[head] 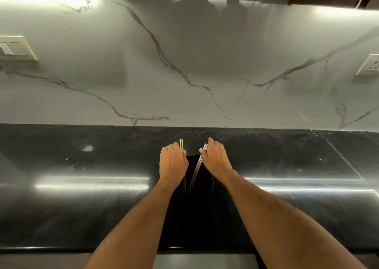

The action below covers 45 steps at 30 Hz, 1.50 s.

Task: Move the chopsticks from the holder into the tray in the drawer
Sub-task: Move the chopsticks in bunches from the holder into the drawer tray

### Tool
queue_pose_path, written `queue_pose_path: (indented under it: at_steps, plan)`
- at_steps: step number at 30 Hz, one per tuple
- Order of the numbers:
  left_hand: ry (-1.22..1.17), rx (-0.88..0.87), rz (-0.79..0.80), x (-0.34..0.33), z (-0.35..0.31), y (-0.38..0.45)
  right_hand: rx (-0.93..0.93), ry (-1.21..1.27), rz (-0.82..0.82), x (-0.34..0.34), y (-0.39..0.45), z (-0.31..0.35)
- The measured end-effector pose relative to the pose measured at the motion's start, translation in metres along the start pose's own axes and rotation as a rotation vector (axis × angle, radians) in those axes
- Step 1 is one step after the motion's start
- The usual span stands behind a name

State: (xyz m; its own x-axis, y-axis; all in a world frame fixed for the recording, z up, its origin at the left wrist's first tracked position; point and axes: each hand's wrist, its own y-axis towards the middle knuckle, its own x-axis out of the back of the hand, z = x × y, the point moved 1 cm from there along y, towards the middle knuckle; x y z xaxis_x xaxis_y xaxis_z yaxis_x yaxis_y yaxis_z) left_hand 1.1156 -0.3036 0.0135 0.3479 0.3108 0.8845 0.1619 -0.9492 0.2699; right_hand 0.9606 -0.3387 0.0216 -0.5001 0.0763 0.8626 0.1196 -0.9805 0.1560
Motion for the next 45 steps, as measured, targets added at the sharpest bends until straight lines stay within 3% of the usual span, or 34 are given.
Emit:
queue_pose_path:
  at_steps: [8,23,34,36,39,42,45]
  plan:
    - [-0.287,0.205,0.068,-0.016,-0.002,0.022,-0.158,0.22,-0.068,-0.018,0.019,-0.001]
    - [-0.586,0.254,-0.051,0.018,-0.016,0.007,-0.199,0.385,-0.251,0.019,-0.005,0.02]
    - [-0.733,0.301,-0.255,0.088,-0.02,-0.018,-0.242,0.651,-0.654,0.109,-0.044,0.041]
    - [-0.791,0.331,-0.306,0.099,-0.02,-0.021,-0.359,0.75,-0.747,0.125,-0.049,0.038]
    - [-0.88,0.392,-0.362,0.114,-0.022,-0.024,-0.565,1.136,-0.816,0.139,-0.057,0.033]
    - [-1.053,0.475,-0.37,0.122,-0.029,-0.026,-0.682,1.51,-0.703,0.137,-0.071,0.036]
    - [-1.313,0.608,-0.355,0.125,-0.039,-0.03,-0.685,1.582,-0.594,0.126,-0.087,0.043]
